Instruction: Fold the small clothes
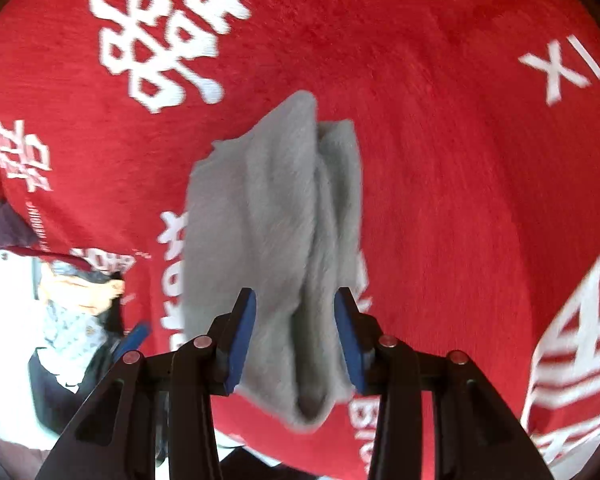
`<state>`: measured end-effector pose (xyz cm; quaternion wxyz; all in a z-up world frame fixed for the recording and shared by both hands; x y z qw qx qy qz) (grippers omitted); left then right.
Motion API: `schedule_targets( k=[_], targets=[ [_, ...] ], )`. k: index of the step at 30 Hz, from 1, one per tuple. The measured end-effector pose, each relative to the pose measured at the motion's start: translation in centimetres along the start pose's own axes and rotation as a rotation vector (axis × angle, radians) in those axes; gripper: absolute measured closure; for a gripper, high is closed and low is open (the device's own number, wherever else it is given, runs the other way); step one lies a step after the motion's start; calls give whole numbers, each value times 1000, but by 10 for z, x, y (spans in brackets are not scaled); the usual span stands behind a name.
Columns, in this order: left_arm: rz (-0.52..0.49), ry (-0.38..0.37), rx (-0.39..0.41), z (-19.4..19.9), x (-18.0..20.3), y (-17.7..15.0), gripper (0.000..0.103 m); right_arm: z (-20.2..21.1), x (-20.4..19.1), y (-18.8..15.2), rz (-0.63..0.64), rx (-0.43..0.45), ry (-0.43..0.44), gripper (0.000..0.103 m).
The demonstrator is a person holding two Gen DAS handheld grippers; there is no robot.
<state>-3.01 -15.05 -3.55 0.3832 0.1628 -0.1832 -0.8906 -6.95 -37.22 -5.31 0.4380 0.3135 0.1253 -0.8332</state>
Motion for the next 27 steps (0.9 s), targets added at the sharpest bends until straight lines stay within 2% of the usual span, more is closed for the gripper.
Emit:
schedule_targets(
  k=[2,6,7,8,13,16,18,21,24,27],
  targets=[
    [92,-40,-53,-9,-18,-5,36,3,-3,-14,8,-8,13,59],
    [239,-224,-222,-36,-28,-28,36,-22,-2,-39,13,-76,0,59],
    [255,-240,-245,-42,-28,-32,36,-29,-1,-44,15,-97,-5,74],
    [259,-248,-255,-44,-26,-36,36,-34,-3,-47,26,-110,-18,97],
    [263,-206,-316,-61,-26,-59,36,-41,-10,-56,76,-115,-61,97],
    [266,-214,-329,-64,-22,-72,36,-51,18,-70,73,-153,-138,97],
    [264,-214,-340,-65,-20,-79,36,-56,32,-77,49,-154,-126,97],
    [269,-212,-341,-58,-19,-84,35,-52,35,-76,4,-114,-93,98],
    [258,-201,-344,-47,-18,-89,36,-46,32,-79,16,-111,-130,97],
    [272,-197,-347,-35,-19,-92,36,-39,27,-82,15,-107,-179,90]
  ],
)
Point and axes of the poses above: each gripper's, at about its wrist camera, not at the fingertips, and z roughly against the way its jaws point, x to its right, y to its top, the point moved 7 cm from there along -z, roughly the way its jaws point, and after that the axes turned 5 degrees about y, right-handed, at the moved point
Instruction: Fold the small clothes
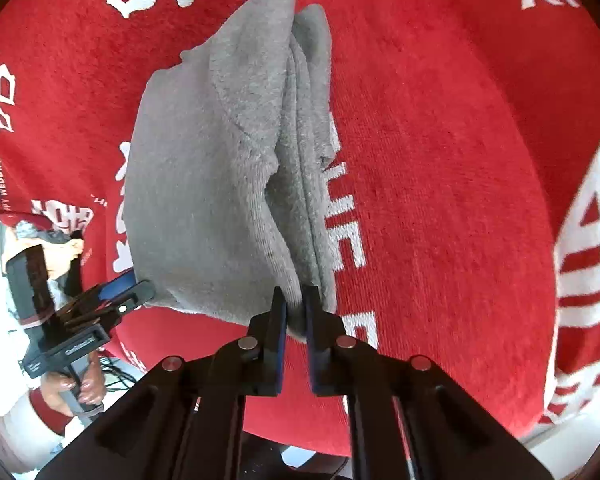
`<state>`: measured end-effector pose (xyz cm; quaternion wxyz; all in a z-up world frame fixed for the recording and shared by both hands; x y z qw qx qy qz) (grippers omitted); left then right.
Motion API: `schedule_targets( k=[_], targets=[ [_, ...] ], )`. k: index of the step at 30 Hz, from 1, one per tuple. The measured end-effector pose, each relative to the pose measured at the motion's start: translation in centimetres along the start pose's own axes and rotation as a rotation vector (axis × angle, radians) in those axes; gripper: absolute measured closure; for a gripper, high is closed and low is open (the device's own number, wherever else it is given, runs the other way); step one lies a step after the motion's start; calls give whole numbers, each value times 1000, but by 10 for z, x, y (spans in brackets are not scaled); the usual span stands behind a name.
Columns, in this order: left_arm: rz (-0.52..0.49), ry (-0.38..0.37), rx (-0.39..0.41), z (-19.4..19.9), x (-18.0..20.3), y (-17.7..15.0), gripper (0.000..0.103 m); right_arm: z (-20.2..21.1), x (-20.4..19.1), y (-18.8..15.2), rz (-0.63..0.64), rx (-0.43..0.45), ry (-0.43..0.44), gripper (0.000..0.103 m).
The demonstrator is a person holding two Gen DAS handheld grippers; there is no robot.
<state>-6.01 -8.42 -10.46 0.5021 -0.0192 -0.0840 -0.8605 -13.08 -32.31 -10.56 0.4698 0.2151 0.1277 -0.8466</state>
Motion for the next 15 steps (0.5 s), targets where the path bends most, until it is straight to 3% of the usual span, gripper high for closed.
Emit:
schedule_targets(
  k=[3,6,8,15],
  targets=[
    [18,11,-4,10,-3,-5,36,7,-8,-1,-7,14,-50,80],
    [26,35,-16,13,-8,-9,36,13,-15,-8,-24,30,-56,74],
    [21,46,-22,17,-9,-11,36,16,-19,-15,-36,40,-56,64],
    [19,38,-26,30,-19,-15,36,13,-40,-39,-58,47,-50,61]
  ],
)
Point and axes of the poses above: each gripper's, at about its wrist camera, not at the fingertips, and z roughly against the way its jaws point, x to its right, y to its top, the point moved 7 cm from there along -z, roughly the way its jaws point, and after that the axes turned 5 degrees about y, right-handed, at the moved point
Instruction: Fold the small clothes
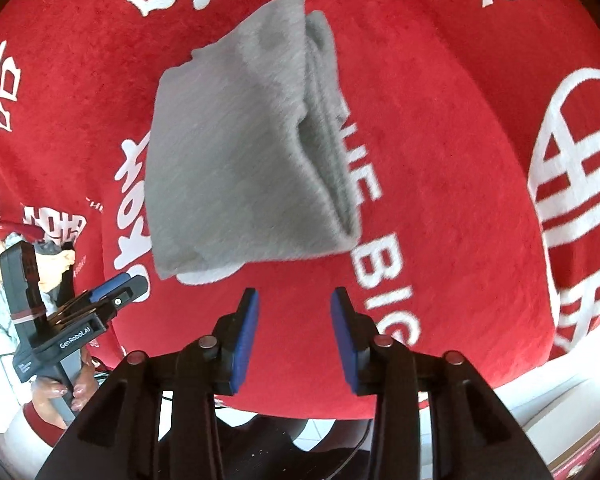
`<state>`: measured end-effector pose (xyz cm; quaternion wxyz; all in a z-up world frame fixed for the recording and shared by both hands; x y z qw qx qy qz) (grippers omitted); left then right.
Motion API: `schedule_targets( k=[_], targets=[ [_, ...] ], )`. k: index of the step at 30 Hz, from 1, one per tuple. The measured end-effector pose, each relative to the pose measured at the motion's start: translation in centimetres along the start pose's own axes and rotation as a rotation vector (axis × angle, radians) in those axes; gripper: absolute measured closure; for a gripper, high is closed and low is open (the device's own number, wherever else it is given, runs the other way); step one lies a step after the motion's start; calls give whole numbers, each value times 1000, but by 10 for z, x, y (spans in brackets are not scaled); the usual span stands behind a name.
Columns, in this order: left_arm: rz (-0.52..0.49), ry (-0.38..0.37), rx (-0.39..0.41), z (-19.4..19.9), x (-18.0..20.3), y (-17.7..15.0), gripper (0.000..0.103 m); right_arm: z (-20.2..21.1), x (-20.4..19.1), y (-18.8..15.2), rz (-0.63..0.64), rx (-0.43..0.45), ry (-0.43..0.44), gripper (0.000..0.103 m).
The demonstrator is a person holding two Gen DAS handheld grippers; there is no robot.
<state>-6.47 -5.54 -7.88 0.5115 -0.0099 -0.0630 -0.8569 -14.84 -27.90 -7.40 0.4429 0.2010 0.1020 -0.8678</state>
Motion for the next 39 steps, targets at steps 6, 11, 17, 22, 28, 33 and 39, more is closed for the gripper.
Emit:
schedule_targets(
  k=[6,11,17,22,28,33,39],
  targets=[
    [-28,21,6,10,-12,-8,36,-9,-24,-16,-3,-1,10,59],
    [-37,33,3,14,-26,-14,36,-20,-49,-26,7,-7,8,58],
    [-43,25,2,16,-41,-20,36,-30,-74,-32,29,-11,3,47],
    [-58,34,-6,12,-44,-21,35,-36,-85,-35,46,-27,5,47],
    [-16,58,-21,5,-42,-13,33,-42,-80,-23,59,-63,11,47],
    [37,56,-1,8,-31,5,0,-27,-68,14,87,-53,8,47],
    [136,27,-7,1,-16,40,0,10,-37,94,110,29,-17,32]
  ],
)
Point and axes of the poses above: each gripper's, at about its wrist camera, not at the fingertips, and z roughly against the way its jaws point, x to its right, y to its top, the point moved 7 cm from there along -z, roughly the way its jaws point, and after that the axes turned 5 degrees about y, right-handed, at the moved point
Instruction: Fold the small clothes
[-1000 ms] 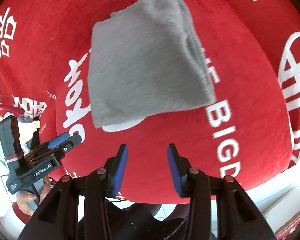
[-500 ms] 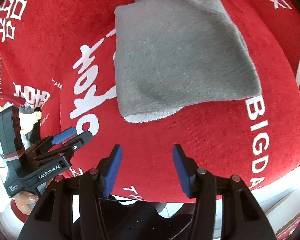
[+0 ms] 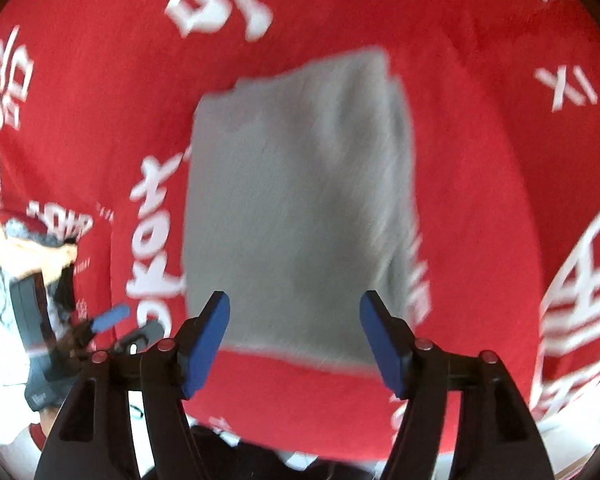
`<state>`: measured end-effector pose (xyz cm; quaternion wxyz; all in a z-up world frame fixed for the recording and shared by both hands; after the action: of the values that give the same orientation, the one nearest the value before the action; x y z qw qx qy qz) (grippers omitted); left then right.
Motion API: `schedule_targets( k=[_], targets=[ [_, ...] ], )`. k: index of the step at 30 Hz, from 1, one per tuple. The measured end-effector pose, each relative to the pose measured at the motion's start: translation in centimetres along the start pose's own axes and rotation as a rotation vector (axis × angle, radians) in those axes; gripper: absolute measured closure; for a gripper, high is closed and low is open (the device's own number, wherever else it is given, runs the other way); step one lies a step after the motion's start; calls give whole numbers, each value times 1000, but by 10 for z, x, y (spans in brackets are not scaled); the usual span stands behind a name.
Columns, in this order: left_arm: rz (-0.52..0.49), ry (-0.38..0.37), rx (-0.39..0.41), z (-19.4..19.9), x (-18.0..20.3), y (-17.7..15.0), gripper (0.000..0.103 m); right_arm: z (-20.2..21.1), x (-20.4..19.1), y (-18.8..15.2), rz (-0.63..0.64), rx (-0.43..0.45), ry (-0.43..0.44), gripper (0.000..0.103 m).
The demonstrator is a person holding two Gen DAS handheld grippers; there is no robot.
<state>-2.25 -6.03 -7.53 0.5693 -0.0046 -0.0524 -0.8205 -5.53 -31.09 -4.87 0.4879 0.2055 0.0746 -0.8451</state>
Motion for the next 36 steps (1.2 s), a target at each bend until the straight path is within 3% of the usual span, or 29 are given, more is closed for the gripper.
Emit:
schedule_targets(
  k=[4,9,10,11,13,14,20,31,33,35,36],
  targets=[
    [52,-6,-10,-14,12,19,0,5,27,61,-31,56,45,32],
    [99,-29,-34,-27,23,30,0,-26,52,108,-95,19,83,35],
    [106,-29,-23,-25,24,31,0,-32,56,113,-107,5,84,51],
    [111,-27,-13,-23,25,33,0,-38,58,117,-123,-14,94,77],
    [120,-23,3,-21,26,37,0,-39,59,122,-126,-4,104,91],
    [121,-18,2,-22,26,38,0,-36,58,124,-108,13,108,92],
    [117,10,-34,-38,32,39,0,-50,78,121,-73,-29,32,93],
    [95,28,-72,-48,47,34,0,-40,83,111,-85,-45,93,90],
    [90,30,-76,-47,44,34,0,-35,86,107,-93,-46,100,83],
    [85,32,-79,-47,44,36,0,-30,91,103,-107,-45,100,59],
    [82,34,-80,-47,45,37,0,-29,92,102,-115,-43,102,56]
  ],
)
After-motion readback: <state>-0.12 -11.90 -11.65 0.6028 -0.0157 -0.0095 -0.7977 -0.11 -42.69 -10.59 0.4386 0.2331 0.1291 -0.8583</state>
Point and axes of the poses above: each gripper's, at about its wrist camera, not at the fingertips, and z roughly against the way its jaws point, x to its right, y to its top, the point moved 7 cm from there along -z, roughly the way its jaws point, and after that the axes turned 5 degrees about y, right-handed, at the moved point
